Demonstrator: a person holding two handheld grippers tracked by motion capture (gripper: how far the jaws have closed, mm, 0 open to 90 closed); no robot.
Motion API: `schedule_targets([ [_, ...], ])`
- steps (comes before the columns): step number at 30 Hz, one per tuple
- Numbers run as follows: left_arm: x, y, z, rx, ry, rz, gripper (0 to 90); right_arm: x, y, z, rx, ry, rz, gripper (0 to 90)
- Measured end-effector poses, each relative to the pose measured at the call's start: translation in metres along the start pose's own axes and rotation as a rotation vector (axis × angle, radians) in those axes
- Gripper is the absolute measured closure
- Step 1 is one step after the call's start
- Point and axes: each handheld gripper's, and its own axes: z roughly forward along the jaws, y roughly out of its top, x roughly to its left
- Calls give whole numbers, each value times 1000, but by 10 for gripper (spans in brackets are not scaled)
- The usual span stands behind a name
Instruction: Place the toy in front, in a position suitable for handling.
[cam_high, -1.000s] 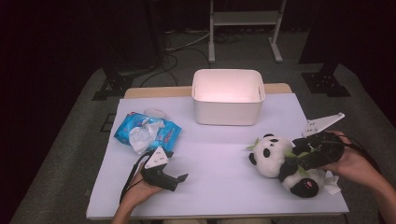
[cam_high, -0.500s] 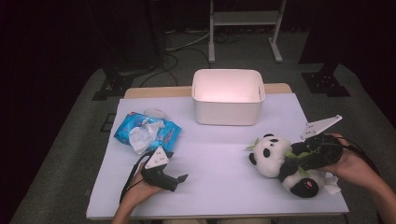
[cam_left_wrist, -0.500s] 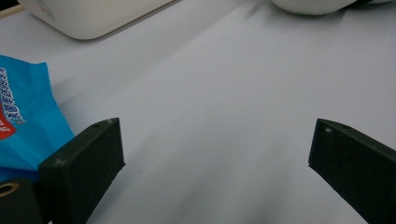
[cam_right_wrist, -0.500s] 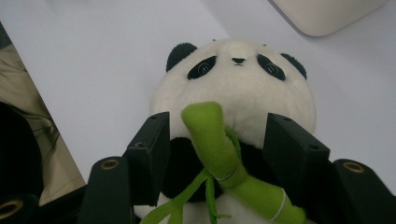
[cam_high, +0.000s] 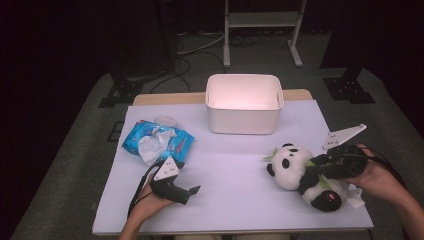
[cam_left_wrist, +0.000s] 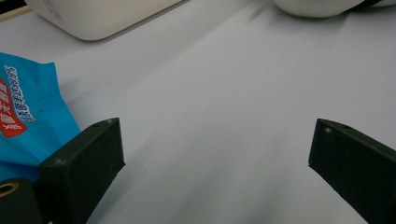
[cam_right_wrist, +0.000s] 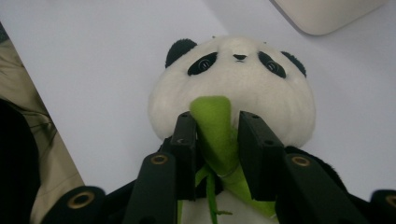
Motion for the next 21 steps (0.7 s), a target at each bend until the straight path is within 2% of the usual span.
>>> schedule_targets([
  [7,-1,-1,2,7,-6,1,26,-2,2,-2,1,-19,-22,739],
  [10,-1,-1,2,9,-5,3,27,-7,-1,-4,-15,11,-7,745],
  [15,0,-1,2,8,-6,-1,26,-16,-5,-9,-42,33,10,751],
  [21,1,-1,1,3,-3,-10,27,-25,-4,-14,-49,50,23,756],
])
